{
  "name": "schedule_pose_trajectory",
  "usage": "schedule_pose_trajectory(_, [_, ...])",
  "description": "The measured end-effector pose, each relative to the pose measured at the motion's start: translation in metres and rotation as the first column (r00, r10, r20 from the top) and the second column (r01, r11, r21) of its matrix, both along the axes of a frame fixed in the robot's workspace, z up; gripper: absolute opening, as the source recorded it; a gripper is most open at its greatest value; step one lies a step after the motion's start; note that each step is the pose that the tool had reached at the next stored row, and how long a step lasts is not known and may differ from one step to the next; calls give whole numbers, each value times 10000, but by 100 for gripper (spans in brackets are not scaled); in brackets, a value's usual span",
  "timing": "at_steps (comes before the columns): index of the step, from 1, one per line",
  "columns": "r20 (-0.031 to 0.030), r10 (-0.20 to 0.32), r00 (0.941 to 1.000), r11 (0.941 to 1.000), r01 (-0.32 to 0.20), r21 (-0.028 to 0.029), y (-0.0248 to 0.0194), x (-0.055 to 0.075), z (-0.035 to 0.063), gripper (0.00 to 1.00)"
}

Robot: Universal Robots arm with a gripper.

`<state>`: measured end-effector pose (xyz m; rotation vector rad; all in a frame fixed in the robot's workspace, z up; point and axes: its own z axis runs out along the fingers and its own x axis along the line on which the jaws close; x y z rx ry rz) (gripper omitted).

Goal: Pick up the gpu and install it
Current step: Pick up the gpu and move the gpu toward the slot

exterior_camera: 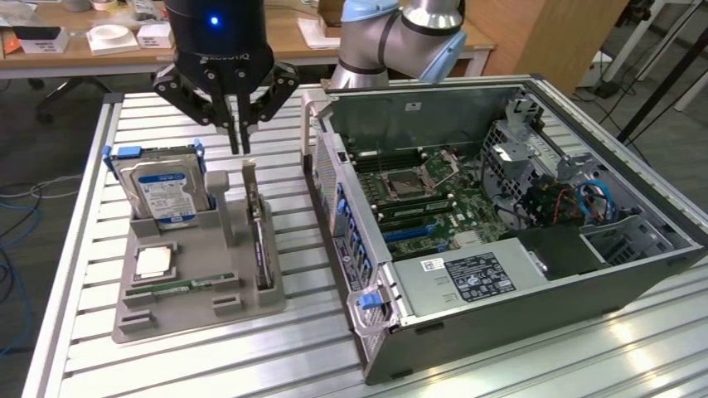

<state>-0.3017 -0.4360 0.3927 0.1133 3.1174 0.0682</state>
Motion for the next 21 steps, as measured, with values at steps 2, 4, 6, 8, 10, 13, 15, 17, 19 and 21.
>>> schedule_pose_trajectory(2, [0, 0, 10000, 10000, 0, 0, -1, 0, 0, 23])
schedule_pose_trajectory(4, [0, -1, 10000, 10000, 1, 0, -2, 0, 0, 35])
schedule_pose_trajectory(6, [0, -1, 10000, 10000, 1, 0, -3, 0, 0, 41])
schedule_pose_trajectory(8, [0, 0, 10000, 10000, 0, 0, -4, 0, 0, 47])
schedule_pose_trajectory(10, [0, -1, 10000, 10000, 1, 0, -5, 0, 0, 53])
schedule_pose_trajectory(13, [0, 0, 10000, 10000, 0, 0, -7, 0, 0, 53])
schedule_pose_trajectory(15, [0, 0, 10000, 10000, 0, 0, -8, 0, 0, 53])
schedule_pose_trajectory(17, [-1, 0, 10000, 10000, 0, 0, -8, 0, 0, 53])
schedule_pose_trajectory(19, [-1, 0, 10000, 10000, 0, -1, -8, 0, -3, 53])
schedule_pose_trajectory(21, [1, 0, 10000, 10000, 0, 1, -8, 0, -11, 53])
